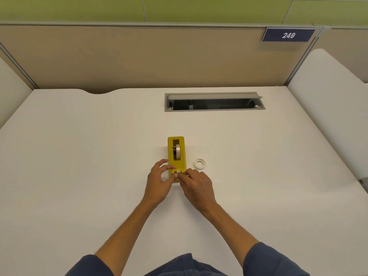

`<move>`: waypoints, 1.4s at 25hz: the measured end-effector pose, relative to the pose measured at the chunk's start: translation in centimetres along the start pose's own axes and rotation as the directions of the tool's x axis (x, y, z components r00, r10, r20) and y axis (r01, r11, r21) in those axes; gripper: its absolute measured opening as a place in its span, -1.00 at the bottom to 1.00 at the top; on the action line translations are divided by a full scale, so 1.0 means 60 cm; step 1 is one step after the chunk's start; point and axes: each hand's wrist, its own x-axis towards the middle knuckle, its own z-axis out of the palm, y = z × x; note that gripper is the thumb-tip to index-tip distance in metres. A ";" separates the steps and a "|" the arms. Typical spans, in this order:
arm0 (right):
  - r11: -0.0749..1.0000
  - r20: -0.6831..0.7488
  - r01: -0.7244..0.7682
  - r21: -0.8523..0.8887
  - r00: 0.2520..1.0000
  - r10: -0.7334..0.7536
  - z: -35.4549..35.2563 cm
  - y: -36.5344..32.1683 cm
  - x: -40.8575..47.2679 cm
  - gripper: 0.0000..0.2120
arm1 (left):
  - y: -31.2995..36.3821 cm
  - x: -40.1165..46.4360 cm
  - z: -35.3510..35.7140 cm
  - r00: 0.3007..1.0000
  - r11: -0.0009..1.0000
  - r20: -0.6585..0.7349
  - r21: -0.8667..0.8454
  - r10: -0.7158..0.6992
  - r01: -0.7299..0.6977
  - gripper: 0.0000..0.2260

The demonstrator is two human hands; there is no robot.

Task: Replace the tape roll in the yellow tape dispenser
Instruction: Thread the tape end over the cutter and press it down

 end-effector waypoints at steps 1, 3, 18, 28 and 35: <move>1.000 -0.003 0.000 0.003 1.000 0.000 0.000 0.001 0.001 -0.85 | -0.002 0.000 0.000 1.000 1.000 0.002 0.014 0.010 -0.010 -0.80; 1.000 -0.007 -0.001 0.009 1.000 0.001 0.001 0.000 0.002 -0.84 | -0.004 0.000 -0.001 1.000 0.999 0.006 0.031 0.020 -0.020 -0.80; 1.000 -0.047 0.002 0.029 0.999 -0.001 -0.012 -0.008 0.004 -0.85 | 0.017 0.036 0.015 0.984 0.980 -0.014 -0.096 -0.177 0.175 -0.87; 0.999 -0.068 0.000 0.038 0.998 0.003 -0.033 -0.008 0.025 -0.90 | 0.024 0.045 0.007 0.977 0.959 0.022 -0.186 -0.213 0.214 -0.91; 0.995 -0.040 -0.009 0.095 0.999 0.013 -0.045 -0.006 0.044 -0.94 | 0.006 0.052 0.007 0.988 0.990 -0.119 -0.108 -0.098 0.086 -0.82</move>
